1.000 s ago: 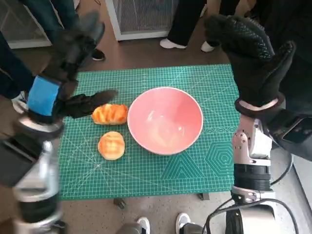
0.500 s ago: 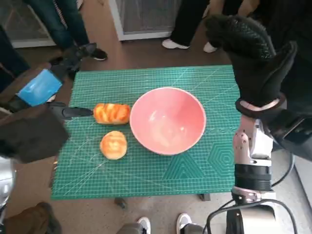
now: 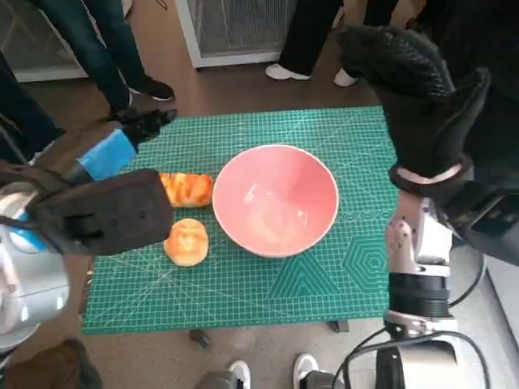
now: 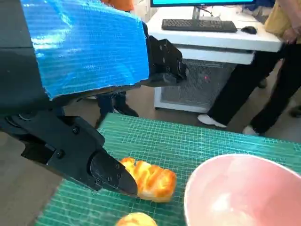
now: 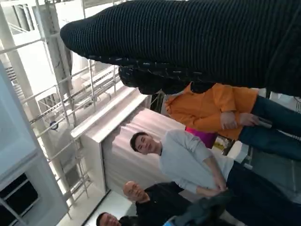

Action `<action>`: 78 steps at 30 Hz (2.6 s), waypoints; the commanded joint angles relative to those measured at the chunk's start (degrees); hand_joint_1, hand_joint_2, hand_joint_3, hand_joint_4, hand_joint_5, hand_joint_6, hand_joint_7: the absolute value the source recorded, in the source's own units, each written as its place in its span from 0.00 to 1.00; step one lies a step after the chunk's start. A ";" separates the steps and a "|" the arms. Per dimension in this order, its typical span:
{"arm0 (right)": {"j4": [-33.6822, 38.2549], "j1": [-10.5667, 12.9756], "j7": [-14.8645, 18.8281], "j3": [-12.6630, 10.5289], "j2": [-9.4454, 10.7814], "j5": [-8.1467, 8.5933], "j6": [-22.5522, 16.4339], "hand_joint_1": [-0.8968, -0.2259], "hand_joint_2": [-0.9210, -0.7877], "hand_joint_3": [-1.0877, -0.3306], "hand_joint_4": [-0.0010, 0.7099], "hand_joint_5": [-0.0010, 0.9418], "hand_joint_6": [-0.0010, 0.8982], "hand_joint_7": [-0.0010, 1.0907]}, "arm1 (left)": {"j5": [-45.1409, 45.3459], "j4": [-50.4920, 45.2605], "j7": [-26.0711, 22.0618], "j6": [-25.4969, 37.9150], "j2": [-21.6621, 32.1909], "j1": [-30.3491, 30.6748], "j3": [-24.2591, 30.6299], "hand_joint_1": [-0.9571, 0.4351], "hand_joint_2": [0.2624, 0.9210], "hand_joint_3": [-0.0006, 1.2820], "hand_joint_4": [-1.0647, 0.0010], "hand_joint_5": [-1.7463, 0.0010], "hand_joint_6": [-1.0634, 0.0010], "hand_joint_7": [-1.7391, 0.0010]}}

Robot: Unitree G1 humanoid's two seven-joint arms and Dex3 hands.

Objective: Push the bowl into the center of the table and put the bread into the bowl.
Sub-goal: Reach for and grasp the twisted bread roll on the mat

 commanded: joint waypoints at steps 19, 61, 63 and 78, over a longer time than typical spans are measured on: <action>0.57 1.48 -0.56 0.07 0.44 -0.35 0.13 0.35 0.00 0.49 0.46 0.00 0.31 0.31 | 8.60 20.78 -0.56 -9.26 -9.43 -1.89 -6.59 0.62 0.65 0.00 0.78 0.99 0.67 0.97; -1.67 2.02 -2.21 0.44 -0.89 -1.53 1.37 0.36 0.00 0.48 0.45 0.01 0.30 0.33 | 12.66 57.04 5.26 -28.60 -22.53 -5.91 -7.12 0.60 0.65 0.00 0.68 0.99 0.64 0.99; -1.81 2.06 -2.23 0.42 -0.96 -1.65 1.38 0.36 0.00 0.48 0.45 0.00 0.30 0.33 | 12.72 58.40 5.99 -29.49 -22.94 -6.11 -7.11 0.59 0.65 0.00 0.68 0.99 0.63 0.99; -3.19 2.59 -2.35 0.24 -1.64 -2.66 0.56 0.38 0.00 0.42 0.45 0.00 0.26 0.34 | 13.66 72.80 15.29 -37.75 -26.55 -8.52 -7.29 0.57 0.70 0.01 0.53 0.97 0.55 0.97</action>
